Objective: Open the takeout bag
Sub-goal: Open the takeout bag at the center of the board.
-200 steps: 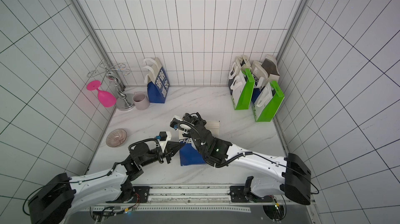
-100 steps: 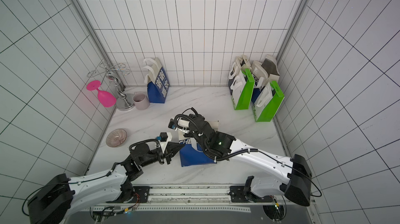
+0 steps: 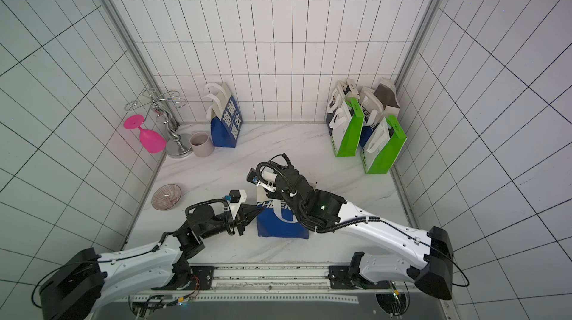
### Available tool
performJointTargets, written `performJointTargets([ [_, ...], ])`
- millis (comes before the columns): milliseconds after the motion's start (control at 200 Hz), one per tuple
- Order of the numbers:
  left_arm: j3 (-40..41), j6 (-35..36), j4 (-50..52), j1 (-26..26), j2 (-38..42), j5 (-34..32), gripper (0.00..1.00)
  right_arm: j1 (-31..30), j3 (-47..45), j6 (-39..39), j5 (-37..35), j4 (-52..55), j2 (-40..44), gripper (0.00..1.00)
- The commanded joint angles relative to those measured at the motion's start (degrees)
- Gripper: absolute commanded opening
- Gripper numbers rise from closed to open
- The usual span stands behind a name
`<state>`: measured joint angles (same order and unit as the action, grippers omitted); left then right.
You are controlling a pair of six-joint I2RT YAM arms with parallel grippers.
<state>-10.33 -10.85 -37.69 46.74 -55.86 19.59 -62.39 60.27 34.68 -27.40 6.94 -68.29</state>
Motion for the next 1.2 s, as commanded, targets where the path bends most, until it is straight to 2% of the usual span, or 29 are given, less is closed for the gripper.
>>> performJointTargets([
  [0, -0.7, 0.8, -0.7, 0.3, 0.5, 1.1, 0.0, -0.9, -3.7, -2.3, -3.8, 1.0, 1.8, 0.37],
  [245, -0.6, 0.7, -0.7, 0.3, 0.4, 1.1, 0.0, -3.2, -7.2, -5.8, -4.2, 3.9, 3.9, 0.35],
  [650, -0.4, 0.7, -0.4, 0.4, 0.9, 0.9, 0.0, -6.0, -9.0, -6.8, -13.8, 6.1, 3.3, 0.34],
  [840, -0.5, 0.6, -0.5, 0.5, 0.7, 1.0, 0.0, -6.8, -9.3, -6.5, -15.1, 6.1, 4.5, 0.28],
  [920, -0.5, 0.7, -0.5, 0.5, 0.8, 1.0, 0.0, -7.2, -9.5, -6.4, -14.5, 6.4, 5.2, 0.22],
  [1074, -0.5, 0.7, -0.6, 0.5, 0.6, 1.0, 0.0, -7.5, -9.7, -6.4, -14.3, 6.9, 5.5, 0.0],
  [1194, -0.5, 0.7, -0.3, 0.5, 0.8, 0.9, 0.0, -7.5, -9.3, -6.2, -14.8, 7.2, 5.5, 0.0],
])
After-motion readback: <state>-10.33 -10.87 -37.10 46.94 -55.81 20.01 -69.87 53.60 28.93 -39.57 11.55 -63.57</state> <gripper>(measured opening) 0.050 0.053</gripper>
